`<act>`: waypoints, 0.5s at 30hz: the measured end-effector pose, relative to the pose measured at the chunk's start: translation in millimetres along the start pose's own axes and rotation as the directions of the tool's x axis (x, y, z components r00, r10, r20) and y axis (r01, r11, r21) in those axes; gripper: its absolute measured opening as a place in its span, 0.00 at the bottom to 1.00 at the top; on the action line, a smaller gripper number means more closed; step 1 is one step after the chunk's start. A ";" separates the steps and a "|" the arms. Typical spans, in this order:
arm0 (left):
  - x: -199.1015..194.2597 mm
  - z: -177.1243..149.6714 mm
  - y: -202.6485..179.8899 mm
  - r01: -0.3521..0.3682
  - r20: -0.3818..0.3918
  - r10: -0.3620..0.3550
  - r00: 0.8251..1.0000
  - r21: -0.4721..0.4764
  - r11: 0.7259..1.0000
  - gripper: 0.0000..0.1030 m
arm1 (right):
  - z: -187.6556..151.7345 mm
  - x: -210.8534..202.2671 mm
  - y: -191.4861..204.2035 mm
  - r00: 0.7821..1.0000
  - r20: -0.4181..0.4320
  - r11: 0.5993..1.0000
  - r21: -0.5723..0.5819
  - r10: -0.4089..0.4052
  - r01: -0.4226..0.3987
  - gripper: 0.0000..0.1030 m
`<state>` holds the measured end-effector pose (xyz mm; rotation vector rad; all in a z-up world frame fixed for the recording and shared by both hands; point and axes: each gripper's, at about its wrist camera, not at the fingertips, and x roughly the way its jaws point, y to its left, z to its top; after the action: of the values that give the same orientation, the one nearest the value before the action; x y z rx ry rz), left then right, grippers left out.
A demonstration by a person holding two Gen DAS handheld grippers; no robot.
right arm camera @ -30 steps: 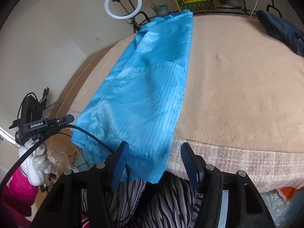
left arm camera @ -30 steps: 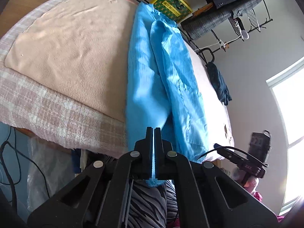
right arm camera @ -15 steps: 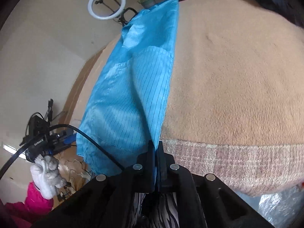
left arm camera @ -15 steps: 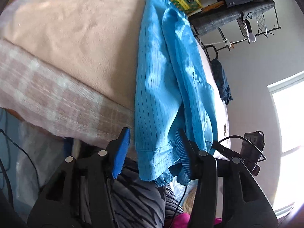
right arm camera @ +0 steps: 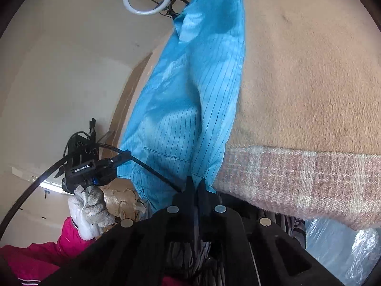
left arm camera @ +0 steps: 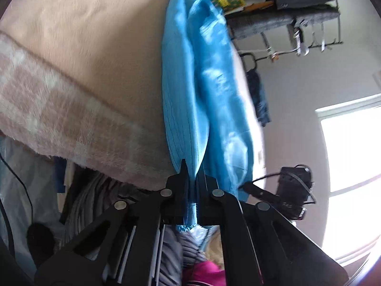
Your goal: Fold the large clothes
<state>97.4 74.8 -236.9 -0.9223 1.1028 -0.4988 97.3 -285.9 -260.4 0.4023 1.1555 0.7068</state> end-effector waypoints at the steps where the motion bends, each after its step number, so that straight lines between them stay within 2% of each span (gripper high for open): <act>1: -4.9 2.7 -3.8 0.011 0.010 -0.011 1.000 0.002 1.000 0.01 | 2.9 -7.6 5.1 1.000 0.024 1.000 -0.007 0.015 -0.015 0.00; 7: -19.5 28.7 -39.4 0.076 0.056 -0.077 0.995 0.035 0.997 0.01 | 23.4 -31.0 17.0 0.992 0.103 0.998 0.011 0.066 -0.067 0.00; 12: -14.1 57.5 -67.2 0.089 0.082 -0.095 0.992 0.073 0.993 0.01 | 52.0 -39.0 26.8 0.986 0.144 0.996 0.006 0.082 -0.084 0.00; 15: -9.8 76.1 -73.8 0.088 0.099 -0.096 0.990 0.081 0.993 0.01 | 74.0 -42.7 31.4 0.985 0.157 0.998 -0.010 0.066 -0.065 0.00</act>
<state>169.7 70.5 -158.9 -0.9250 0.9449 -0.5590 147.0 -288.0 -184.2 0.4849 0.9953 0.7219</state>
